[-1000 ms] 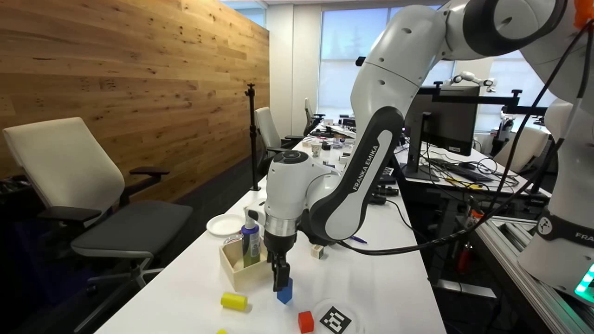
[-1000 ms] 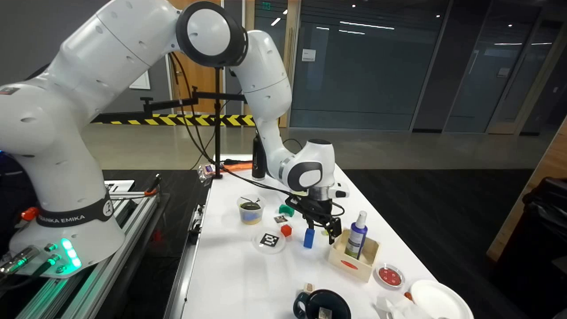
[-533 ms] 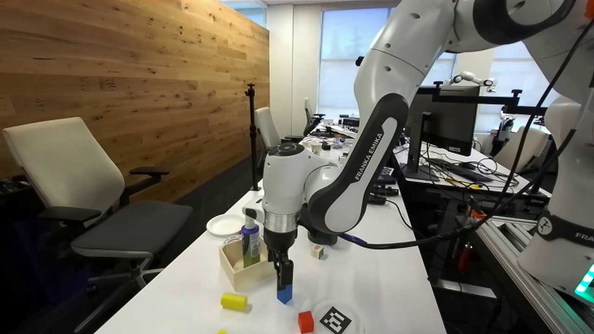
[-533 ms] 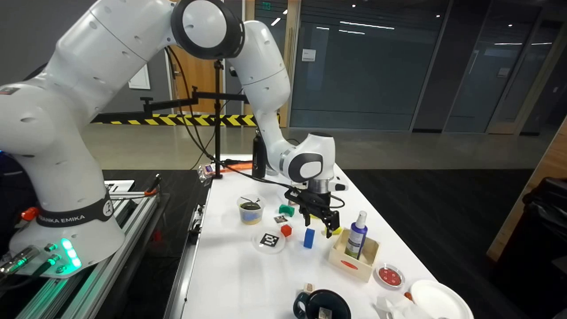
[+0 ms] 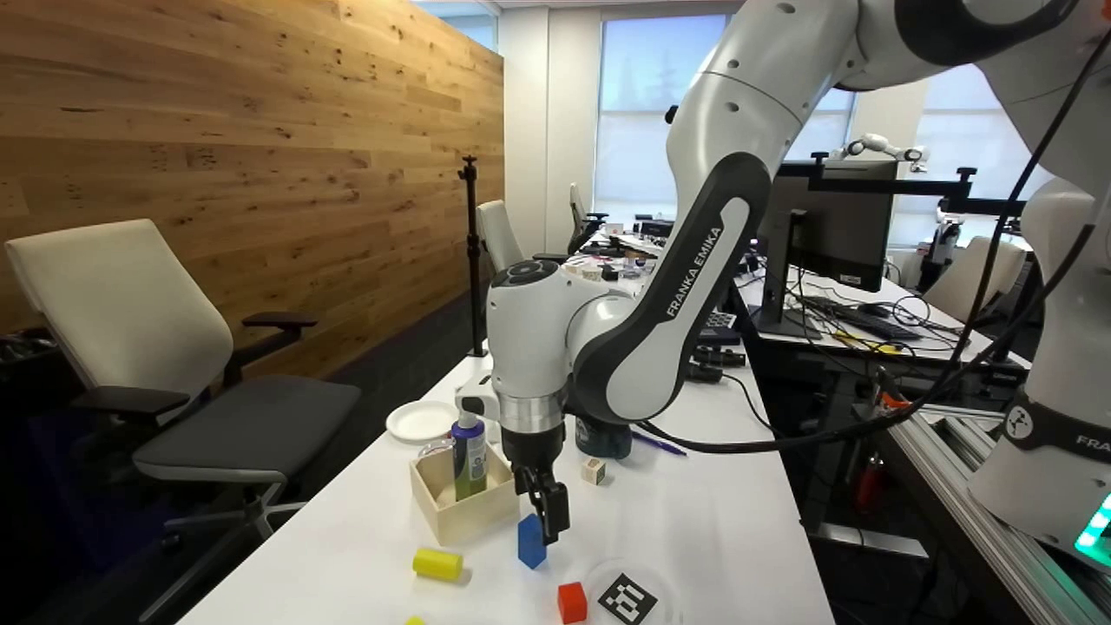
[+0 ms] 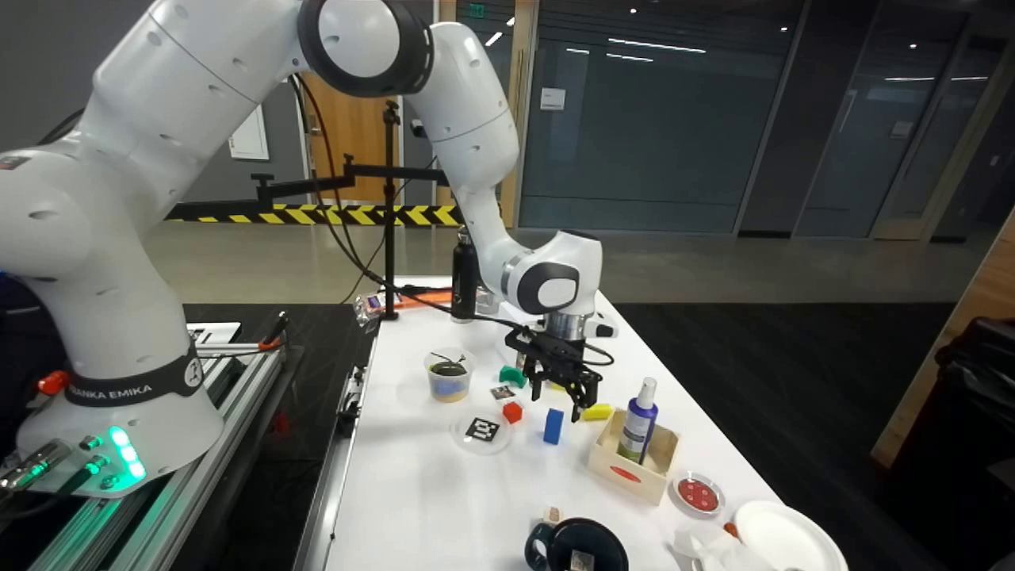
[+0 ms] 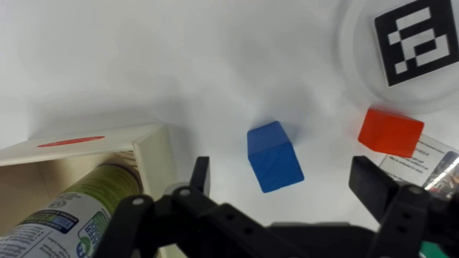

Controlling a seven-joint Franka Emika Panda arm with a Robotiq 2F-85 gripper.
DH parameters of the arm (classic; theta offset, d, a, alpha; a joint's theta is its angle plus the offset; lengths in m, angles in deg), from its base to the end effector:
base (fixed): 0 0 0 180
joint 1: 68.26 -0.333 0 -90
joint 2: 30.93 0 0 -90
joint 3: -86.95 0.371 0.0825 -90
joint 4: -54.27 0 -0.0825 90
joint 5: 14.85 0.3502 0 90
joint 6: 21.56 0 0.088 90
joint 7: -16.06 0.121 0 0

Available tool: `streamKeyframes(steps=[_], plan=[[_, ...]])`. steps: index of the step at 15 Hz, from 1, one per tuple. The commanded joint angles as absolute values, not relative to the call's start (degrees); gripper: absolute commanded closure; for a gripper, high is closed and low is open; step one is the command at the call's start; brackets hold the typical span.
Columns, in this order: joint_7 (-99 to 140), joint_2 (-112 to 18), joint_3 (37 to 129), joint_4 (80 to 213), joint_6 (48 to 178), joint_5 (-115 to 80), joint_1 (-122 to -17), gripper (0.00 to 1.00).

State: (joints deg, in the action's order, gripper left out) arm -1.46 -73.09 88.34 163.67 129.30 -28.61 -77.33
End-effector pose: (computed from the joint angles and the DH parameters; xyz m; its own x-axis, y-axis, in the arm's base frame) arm 0.6245 0.1184 0.1619 0.7699 0.6363 -0.0490 0.6379 -0.7652 0.0867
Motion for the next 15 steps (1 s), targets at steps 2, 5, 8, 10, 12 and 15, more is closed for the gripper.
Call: streamKeyframes(steps=[2,5,8,10,12,15], plan=[[-5.6,-72.4,93.0,164.9,129.6,-28.7,-73.7,0.00],[-8.3,-72.7,95.1,164.9,129.1,-28.3,-71.8,0.00],[-13.2,-73.2,96.8,164.8,129.3,-28.7,-69.5,0.00],[-16.2,-73.6,97.4,164.5,129.5,-29.1,-68.4,0.00],[-18.8,-73.5,97.7,164.4,129.5,-29.5,-67.4,0.00],[-22.4,-73.5,97.8,164.7,129.7,-29.3,-66.7,0.00]])
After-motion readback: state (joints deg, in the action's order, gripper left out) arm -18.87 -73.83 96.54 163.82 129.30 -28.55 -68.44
